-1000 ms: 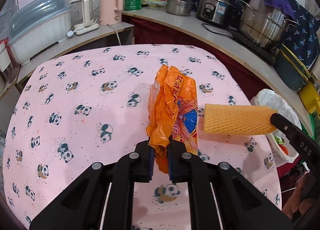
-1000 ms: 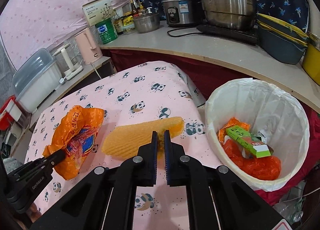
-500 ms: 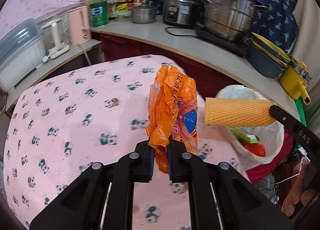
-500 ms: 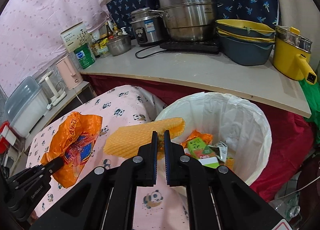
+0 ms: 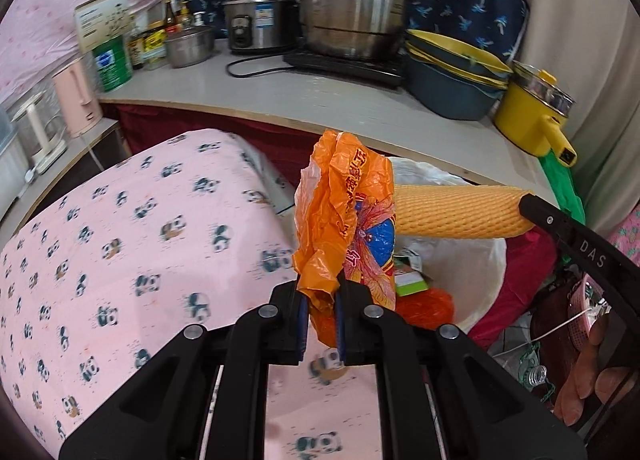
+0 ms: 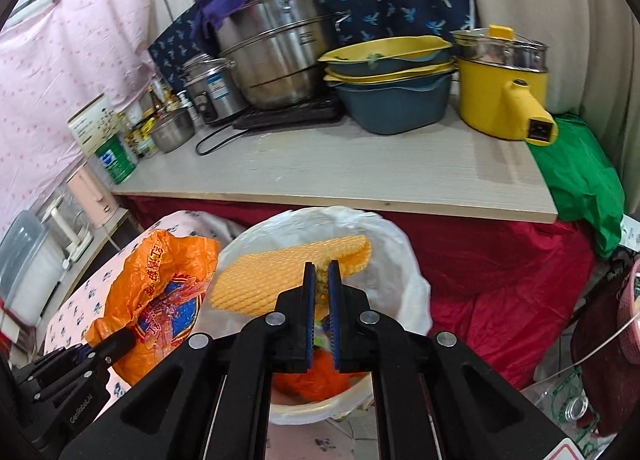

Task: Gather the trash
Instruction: 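Carry the snack bag and foam net over the wastebasket with both grippers, then open the left gripper to drop the snack bag while the right releases the foam net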

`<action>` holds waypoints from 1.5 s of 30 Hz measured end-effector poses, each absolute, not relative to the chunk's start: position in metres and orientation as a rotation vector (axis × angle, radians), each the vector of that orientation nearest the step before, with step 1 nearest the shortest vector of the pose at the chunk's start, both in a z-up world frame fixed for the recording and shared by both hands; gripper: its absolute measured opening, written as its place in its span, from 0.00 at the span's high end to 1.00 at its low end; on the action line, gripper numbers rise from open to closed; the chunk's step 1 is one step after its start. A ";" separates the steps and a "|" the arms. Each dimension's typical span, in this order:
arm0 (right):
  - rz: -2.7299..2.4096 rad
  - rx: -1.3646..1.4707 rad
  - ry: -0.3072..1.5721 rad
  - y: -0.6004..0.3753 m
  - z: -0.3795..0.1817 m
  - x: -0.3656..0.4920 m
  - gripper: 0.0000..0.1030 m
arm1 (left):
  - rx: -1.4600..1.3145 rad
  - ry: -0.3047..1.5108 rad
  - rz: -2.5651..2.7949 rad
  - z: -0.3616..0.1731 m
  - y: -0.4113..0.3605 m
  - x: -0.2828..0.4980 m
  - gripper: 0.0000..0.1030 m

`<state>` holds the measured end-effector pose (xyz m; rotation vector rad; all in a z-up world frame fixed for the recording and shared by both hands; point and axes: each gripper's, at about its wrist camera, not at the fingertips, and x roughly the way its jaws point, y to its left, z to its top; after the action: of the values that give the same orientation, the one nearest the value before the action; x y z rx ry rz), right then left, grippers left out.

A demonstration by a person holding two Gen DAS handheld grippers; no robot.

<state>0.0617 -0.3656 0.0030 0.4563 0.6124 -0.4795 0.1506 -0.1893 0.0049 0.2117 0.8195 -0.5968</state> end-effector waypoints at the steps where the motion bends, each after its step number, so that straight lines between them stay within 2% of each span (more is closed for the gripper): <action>1: -0.488 0.461 0.611 -0.370 0.002 0.059 0.94 | 0.218 0.823 -0.607 0.004 -0.196 0.149 0.90; 14: -0.560 0.512 0.605 -0.410 -0.010 0.039 0.93 | 0.225 0.870 -0.646 -0.012 -0.230 0.154 0.87; 18: -0.557 0.513 0.606 -0.411 -0.011 0.041 0.93 | 0.223 0.860 -0.627 -0.012 -0.227 0.156 0.70; 22: -0.544 0.510 0.610 -0.410 -0.012 0.046 0.93 | 0.215 0.857 -0.616 -0.010 -0.223 0.159 0.66; 39: -0.454 0.448 0.657 -0.377 -0.012 0.093 0.92 | 0.194 0.856 -0.556 -0.012 -0.200 0.170 0.65; 43: -0.439 0.432 0.673 -0.371 -0.013 0.099 0.89 | 0.189 0.853 -0.544 -0.012 -0.195 0.170 0.65; 45: -0.434 0.426 0.676 -0.369 -0.013 0.101 0.89 | 0.183 0.854 -0.537 -0.011 -0.192 0.171 0.63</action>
<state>0.1009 -0.3688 -0.0127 0.4263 0.6759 -0.4344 0.1712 -0.1923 -0.0113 0.1828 0.8544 -0.5374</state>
